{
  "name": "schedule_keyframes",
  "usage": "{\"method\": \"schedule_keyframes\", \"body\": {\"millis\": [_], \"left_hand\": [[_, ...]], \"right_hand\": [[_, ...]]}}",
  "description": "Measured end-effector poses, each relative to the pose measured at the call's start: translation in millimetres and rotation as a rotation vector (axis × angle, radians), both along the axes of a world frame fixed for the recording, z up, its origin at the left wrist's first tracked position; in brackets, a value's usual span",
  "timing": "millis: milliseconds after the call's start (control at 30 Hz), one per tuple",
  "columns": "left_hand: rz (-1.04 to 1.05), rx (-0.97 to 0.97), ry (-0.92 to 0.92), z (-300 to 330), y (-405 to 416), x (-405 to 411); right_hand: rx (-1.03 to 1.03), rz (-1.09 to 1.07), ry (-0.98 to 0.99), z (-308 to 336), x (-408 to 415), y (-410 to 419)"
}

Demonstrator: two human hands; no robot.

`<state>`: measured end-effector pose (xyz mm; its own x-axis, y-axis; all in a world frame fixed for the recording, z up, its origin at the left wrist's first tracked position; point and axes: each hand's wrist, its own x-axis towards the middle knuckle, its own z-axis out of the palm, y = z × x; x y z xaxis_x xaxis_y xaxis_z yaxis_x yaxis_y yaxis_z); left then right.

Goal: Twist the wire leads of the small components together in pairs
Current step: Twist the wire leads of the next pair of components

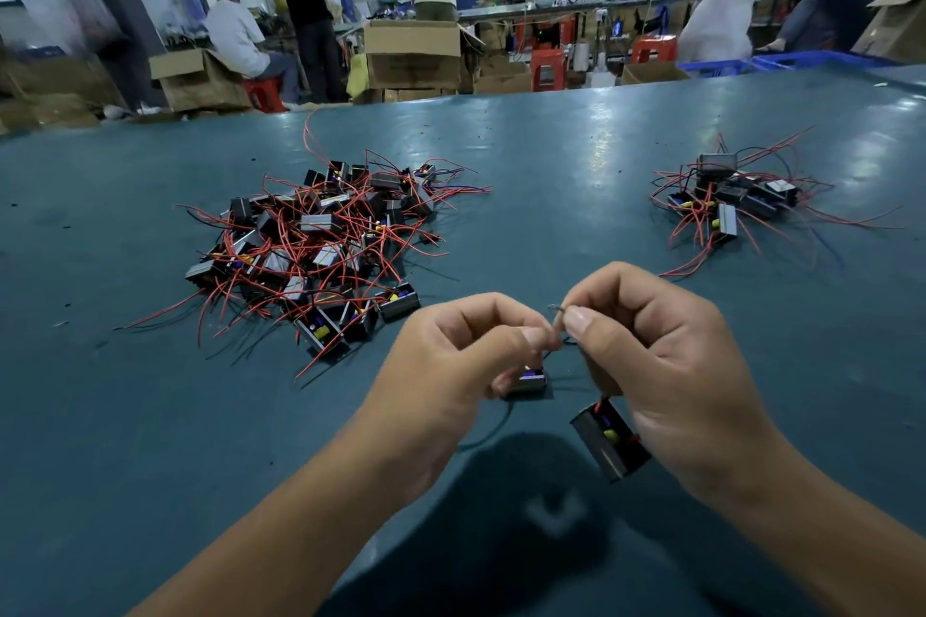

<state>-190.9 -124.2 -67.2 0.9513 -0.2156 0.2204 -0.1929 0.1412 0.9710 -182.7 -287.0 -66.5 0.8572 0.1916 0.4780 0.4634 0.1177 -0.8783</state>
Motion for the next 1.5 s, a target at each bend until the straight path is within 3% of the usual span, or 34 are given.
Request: {"method": "schedule_keyframes", "body": {"millis": [100,233,533,733,1067,1500], "left_hand": [[0.123,0.097,-0.183,-0.7,1.3,-0.6],[0.147,0.066,-0.192,-2.2,-1.0,-1.9],[0.338,0.218,-0.405,-3.4,-3.1,-4.1],[0.343,0.187,-0.389,-6.0,-4.7,-2.9],[0.353,0.278,-0.516,-2.6,-2.3,-5.5],[0.287,0.336,-0.46,1.5,-0.5,-6.7]], "right_hand": [[0.049,0.023,0.13,1.6,0.0,1.9],[0.12,0.081,0.266,0.9,-1.1,4.2],[0.093,0.047,0.294,0.0,-2.4,6.3],[0.066,0.02,0.255,0.9,-5.9,9.4],[0.234,0.199,0.513,5.8,-7.6,11.1],[-0.088,0.01,0.166,6.3,-3.7,0.4]]}}
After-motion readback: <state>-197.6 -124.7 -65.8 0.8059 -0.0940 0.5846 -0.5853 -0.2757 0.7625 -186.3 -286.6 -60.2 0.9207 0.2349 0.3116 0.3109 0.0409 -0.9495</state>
